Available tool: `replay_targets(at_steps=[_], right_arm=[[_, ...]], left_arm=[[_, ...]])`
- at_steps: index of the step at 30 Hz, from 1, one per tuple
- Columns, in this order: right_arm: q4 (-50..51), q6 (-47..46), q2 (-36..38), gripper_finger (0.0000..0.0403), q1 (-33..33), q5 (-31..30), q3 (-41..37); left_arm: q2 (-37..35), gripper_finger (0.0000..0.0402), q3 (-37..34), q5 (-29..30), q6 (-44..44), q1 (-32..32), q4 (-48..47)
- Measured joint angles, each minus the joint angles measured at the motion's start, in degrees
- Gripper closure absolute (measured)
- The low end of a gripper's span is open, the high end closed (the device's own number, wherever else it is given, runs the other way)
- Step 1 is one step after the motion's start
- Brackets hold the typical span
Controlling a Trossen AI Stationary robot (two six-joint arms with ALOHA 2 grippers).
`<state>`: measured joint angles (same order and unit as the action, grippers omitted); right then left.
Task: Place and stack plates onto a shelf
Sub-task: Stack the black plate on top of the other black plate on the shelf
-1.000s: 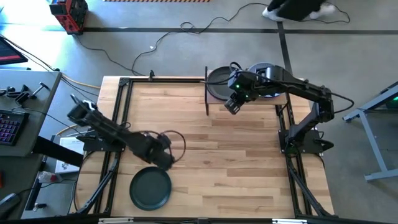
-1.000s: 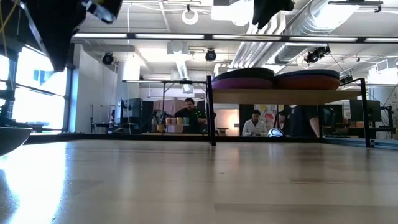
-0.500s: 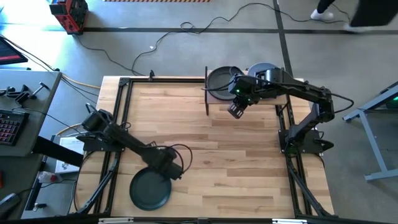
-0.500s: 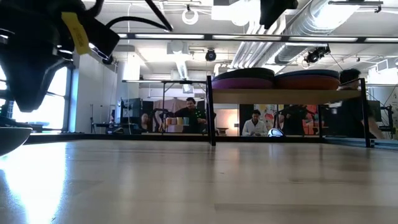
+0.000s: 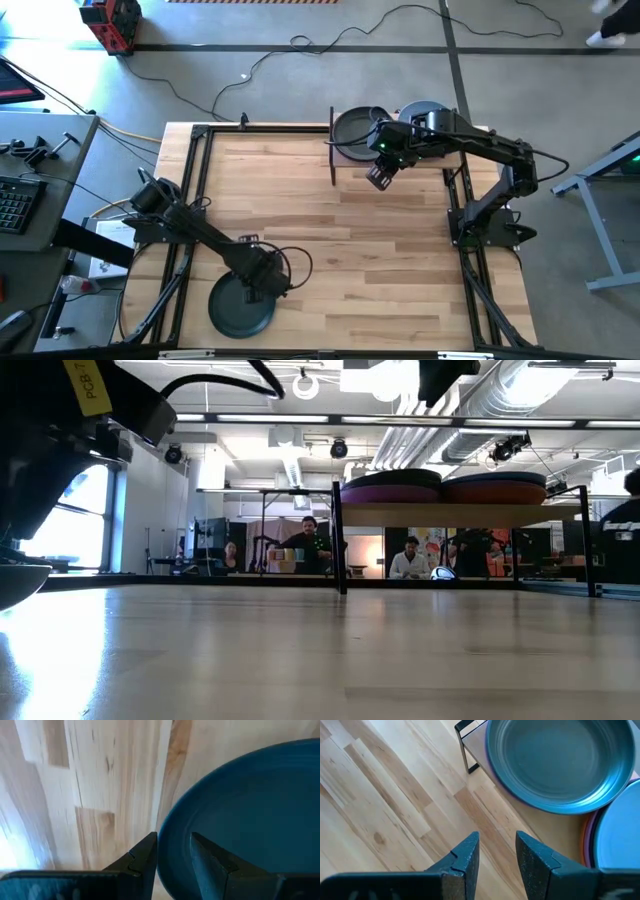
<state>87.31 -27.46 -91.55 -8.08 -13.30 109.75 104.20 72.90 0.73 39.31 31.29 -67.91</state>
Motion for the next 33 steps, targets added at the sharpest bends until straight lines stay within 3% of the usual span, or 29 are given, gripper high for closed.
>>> replay_targets(at_steps=[10, 33], right_arm=[[-0.1, -1.0, 0.0, 0.0295, 0.0, 0.0, 0.0], [-0.2, -2.8, 0.0, 0.0295, 0.0, 0.0, 0.0]], left_arm=[[0.0, 0.0296, -0.1, 0.9, -4.8, -0.7, 1.5], [-0.1, 0.0296, -8.6, 1.5, -6.5, 2.1, 8.9]])
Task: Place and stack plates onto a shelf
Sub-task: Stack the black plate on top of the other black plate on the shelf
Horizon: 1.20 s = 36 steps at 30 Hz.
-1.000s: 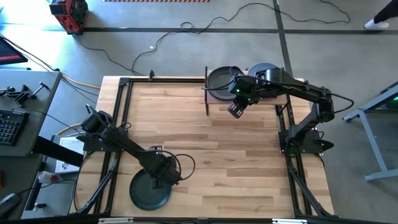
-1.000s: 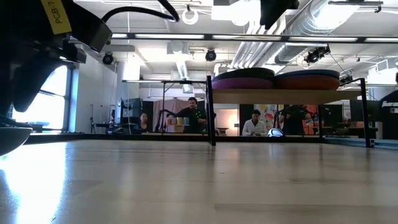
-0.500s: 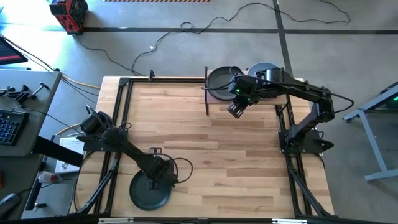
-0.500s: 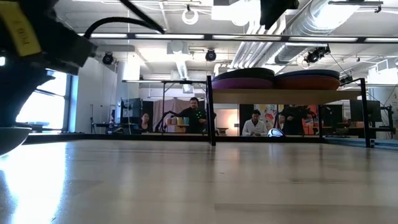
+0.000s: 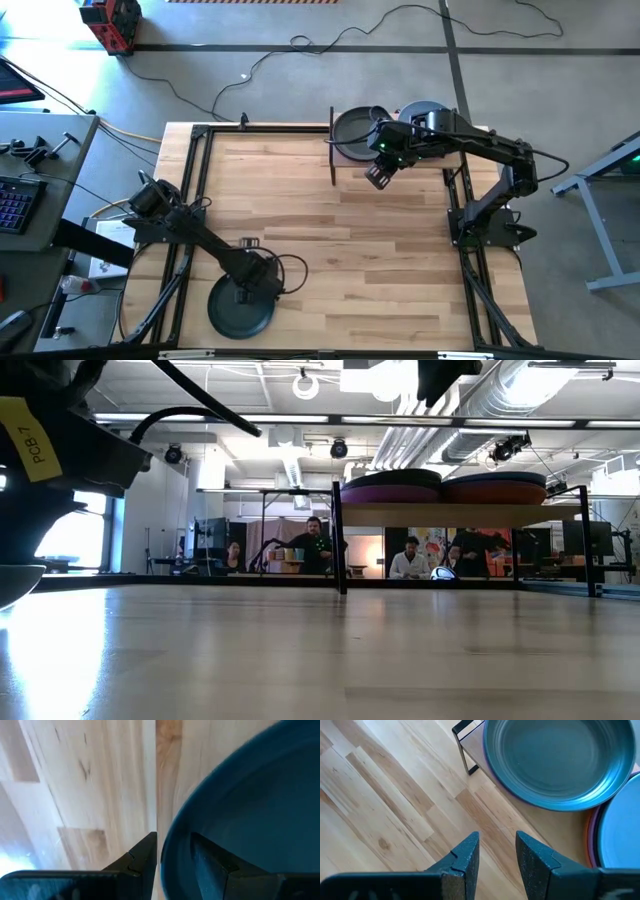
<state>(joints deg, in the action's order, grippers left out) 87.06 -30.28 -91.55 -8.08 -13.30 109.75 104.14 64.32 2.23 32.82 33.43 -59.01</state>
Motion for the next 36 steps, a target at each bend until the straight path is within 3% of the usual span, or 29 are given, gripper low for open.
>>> replay_targets(at_steps=[7, 16, 24, 36], right_arm=[[-0.1, -1.2, 0.0, 0.0295, 0.0, 0.3, 0.0], [-0.7, -1.2, 0.0, 0.0295, 0.0, 0.4, 0.0], [-1.6, -2.9, 0.0, 0.0295, -0.1, 0.4, 0.0], [-1.5, -2.7, 0.0, 0.0295, -0.1, 0.4, 0.0]], left_arm=[[0.0, 0.0306, -0.6, 2.1, 1.9, -0.2, 0.9], [-0.3, 0.0392, -0.5, 1.5, 1.8, -0.2, 0.4], [-1.7, 0.0397, -0.6, 1.3, 6.1, -0.3, 0.1], [-14.5, 0.0401, -0.7, 6.0, 14.6, -2.7, -0.5]])
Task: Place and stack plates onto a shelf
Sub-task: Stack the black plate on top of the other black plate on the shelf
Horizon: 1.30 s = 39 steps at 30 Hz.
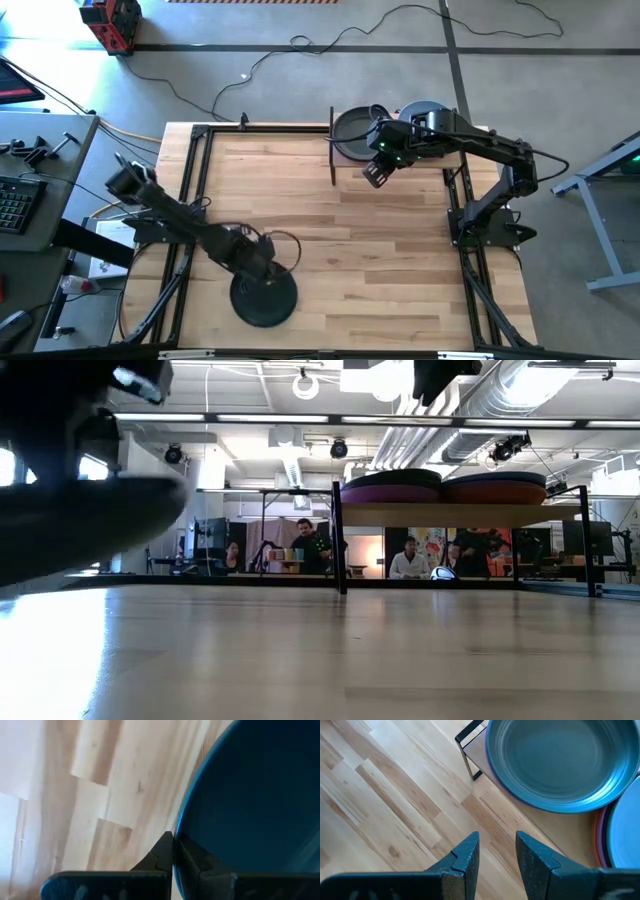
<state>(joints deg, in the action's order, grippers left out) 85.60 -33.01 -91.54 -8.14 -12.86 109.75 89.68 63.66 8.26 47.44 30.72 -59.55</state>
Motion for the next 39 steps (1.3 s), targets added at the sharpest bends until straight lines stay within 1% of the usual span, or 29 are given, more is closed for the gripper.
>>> replay_targets(at_steps=[11, 15, 18, 20, 23, 29, 33, 36, 39], right_arm=[[0.8, 0.0, 0.0, 0.0295, 0.0, -0.9, 0.0], [-0.4, 0.8, 0.0, 0.0295, -0.9, -2.1, 0.0], [-2.4, 1.9, 0.0, 0.0295, -1.8, -2.3, 0.0], [-4.3, 3.1, 0.0, 0.0295, -2.4, -2.4, 0.0], [-7.8, 4.9, 0.0, 0.0295, -3.4, -3.0, 0.0], [-15.0, 10.6, 0.1, 0.0295, -5.3, -8.1, 0.0], [-20.1, 13.6, 0.1, 0.0295, -7.2, -8.2, 0.0], [-24.1, 14.1, 0.1, 0.0295, -8.6, -8.2, 0.0], [-27.0, 17.7, 0.1, 0.0295, -9.8, -7.2, 0.0]], left_arm=[[-11.8, 0.0401, 0.0, 5.9, 4.6, -5.4, -0.9], [-15.0, 0.0401, 0.0, 7.6, 8.7, -10.0, -0.8], [-16.6, 0.0401, 0.0, 7.8, 12.9, -14.7, -0.5], [-17.5, 0.0401, 0.0, 7.9, 13.5, -18.0, -0.1], [-17.7, 0.0401, 1.2, 7.9, 11.5, -22.9, -0.1], [-17.7, 0.0401, 6.9, 9.5, 2.8, -32.2, 2.6], [-17.7, 0.0401, 10.1, 10.6, -2.5, -39.0, 2.6], [-17.7, 0.0401, 11.4, 12.0, -5.9, -43.7, 2.8], [-17.7, 0.0401, 12.4, 13.1, -9.7, -47.7, 4.7]])
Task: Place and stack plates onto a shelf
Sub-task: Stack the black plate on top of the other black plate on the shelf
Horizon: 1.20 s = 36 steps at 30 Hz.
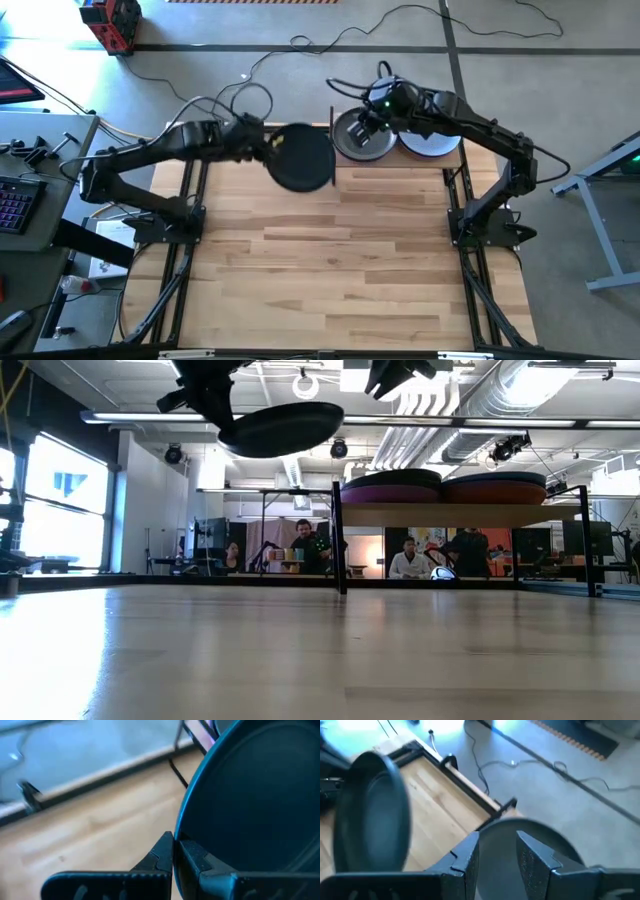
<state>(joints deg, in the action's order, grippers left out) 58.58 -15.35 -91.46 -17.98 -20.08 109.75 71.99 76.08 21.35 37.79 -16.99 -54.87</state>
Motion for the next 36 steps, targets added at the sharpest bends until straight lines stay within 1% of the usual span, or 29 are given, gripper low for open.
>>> replay_targets(at_steps=[7, 10, 12, 20, 29, 33, 36], right_arm=[[-5.4, 1.2, 0.0, 0.0295, -2.0, 2.6, 0.0], [-7.1, 0.0, 0.0, 0.0295, -2.5, 5.2, 0.0], [-7.6, -0.2, -0.1, 0.0294, -2.7, 5.6, 0.0], [-9.9, 1.4, -0.1, 0.0294, -2.7, 5.3, 0.0], [-10.6, -2.6, -3.7, 0.0294, -2.7, 5.5, 0.1], [-12.7, -2.3, -4.5, 0.0294, -2.7, 5.5, 0.0], [-14.5, -0.2, -4.5, 0.0294, -2.7, 5.8, 0.0]], left_arm=[[0.0, 0.0401, 0.2, 1.0, -8.7, -6.5, 6.9], [0.2, 0.0401, 0.2, 0.5, -11.5, -8.2, 7.3], [0.3, 0.0401, 0.2, 0.3, -13.4, -8.9, 6.9], [0.3, 0.0401, 0.2, 0.3, -17.0, -9.3, 7.0], [0.3, 0.0401, 0.2, 0.3, -21.2, -9.3, 7.2], [0.3, 0.0401, 0.2, 0.3, -22.9, -9.3, 7.2], [0.3, 0.0401, 0.2, 0.3, -24.0, -9.3, 7.2]])
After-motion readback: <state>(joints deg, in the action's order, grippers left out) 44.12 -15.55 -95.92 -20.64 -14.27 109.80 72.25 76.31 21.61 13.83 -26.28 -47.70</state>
